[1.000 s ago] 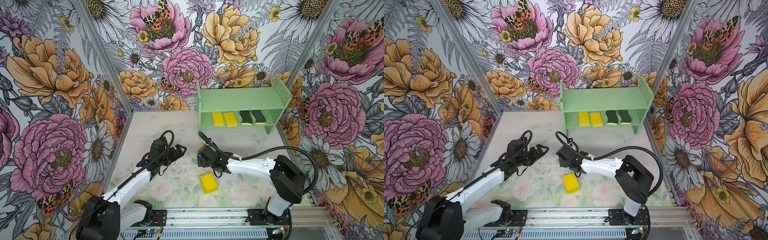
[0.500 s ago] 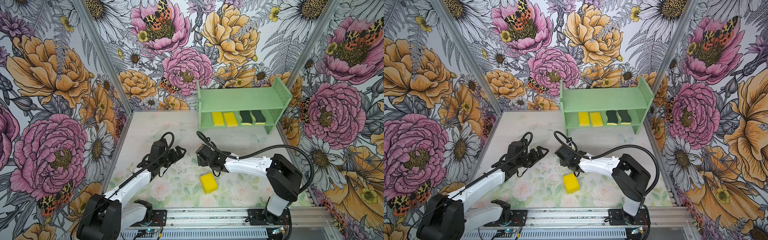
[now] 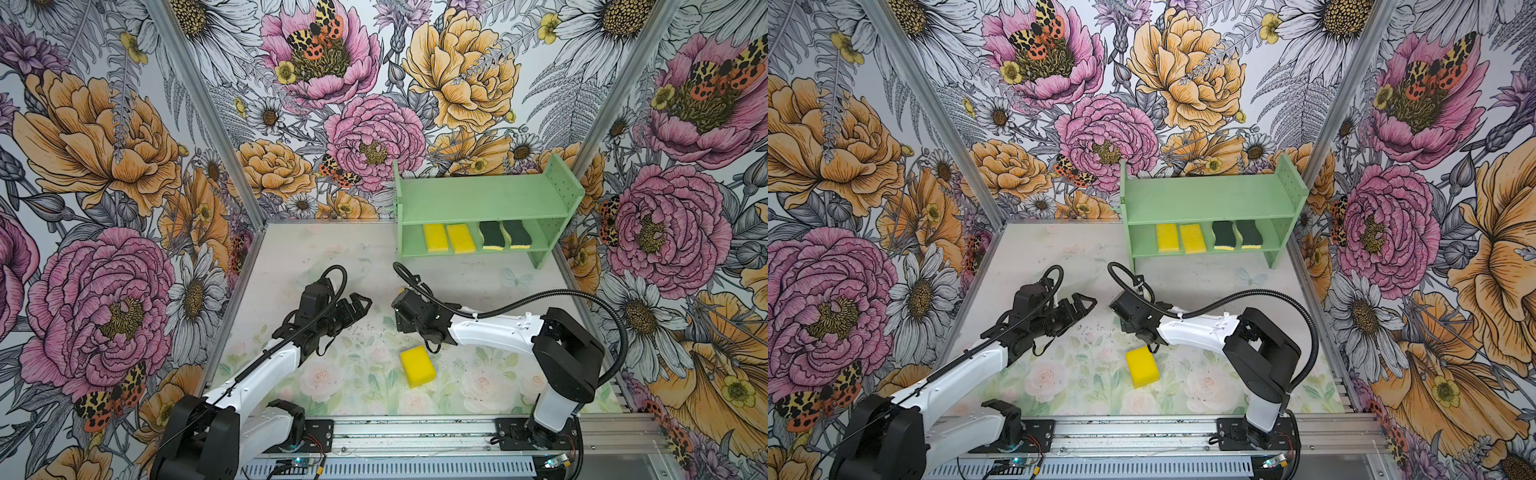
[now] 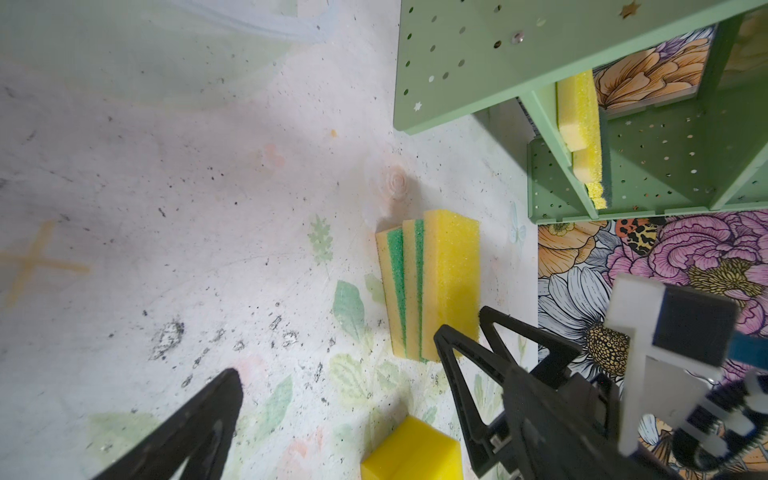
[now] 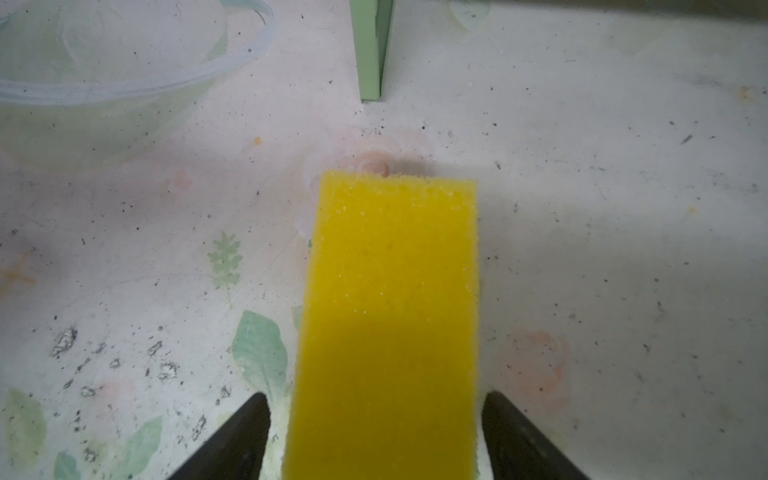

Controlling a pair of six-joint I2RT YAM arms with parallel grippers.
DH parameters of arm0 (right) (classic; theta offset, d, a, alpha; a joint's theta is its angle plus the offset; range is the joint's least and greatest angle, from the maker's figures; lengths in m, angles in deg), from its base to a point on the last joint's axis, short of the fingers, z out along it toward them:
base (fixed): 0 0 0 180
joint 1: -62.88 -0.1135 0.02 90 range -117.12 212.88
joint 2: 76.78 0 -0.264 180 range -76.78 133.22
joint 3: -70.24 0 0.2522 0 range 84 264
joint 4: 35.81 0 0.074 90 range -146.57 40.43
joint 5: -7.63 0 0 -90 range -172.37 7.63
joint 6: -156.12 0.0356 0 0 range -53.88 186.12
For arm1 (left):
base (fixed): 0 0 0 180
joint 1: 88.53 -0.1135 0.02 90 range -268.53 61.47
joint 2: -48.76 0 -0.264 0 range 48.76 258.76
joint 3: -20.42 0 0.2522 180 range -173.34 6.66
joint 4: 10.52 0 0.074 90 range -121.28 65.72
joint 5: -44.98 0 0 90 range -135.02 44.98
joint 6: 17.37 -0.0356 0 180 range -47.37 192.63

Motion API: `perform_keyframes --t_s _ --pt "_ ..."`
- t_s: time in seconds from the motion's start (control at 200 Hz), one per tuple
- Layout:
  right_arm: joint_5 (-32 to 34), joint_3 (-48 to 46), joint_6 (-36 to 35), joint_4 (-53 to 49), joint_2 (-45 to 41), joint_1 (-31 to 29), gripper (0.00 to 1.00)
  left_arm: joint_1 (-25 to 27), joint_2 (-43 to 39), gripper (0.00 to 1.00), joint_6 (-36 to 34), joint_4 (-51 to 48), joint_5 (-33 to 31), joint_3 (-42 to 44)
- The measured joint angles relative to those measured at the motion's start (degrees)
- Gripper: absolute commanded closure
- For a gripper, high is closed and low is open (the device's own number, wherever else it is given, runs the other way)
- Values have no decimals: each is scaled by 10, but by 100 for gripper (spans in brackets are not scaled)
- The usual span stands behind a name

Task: Place and organize the cleaning sponges onto the shelf
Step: 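Lower the right gripper and close it on the top yellow sponge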

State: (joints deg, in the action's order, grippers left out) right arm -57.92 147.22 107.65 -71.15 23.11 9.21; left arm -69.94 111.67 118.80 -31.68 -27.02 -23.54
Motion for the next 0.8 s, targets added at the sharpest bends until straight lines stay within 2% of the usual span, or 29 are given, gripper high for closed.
perform_keyframes --t_s 0.335,0.801 --pt "0 0 0 0 0 0 18 4 -3 1 0 0 0 0" --pt "3 0 0 2 23 0 34 4 -18 1 0 -3 0 3"
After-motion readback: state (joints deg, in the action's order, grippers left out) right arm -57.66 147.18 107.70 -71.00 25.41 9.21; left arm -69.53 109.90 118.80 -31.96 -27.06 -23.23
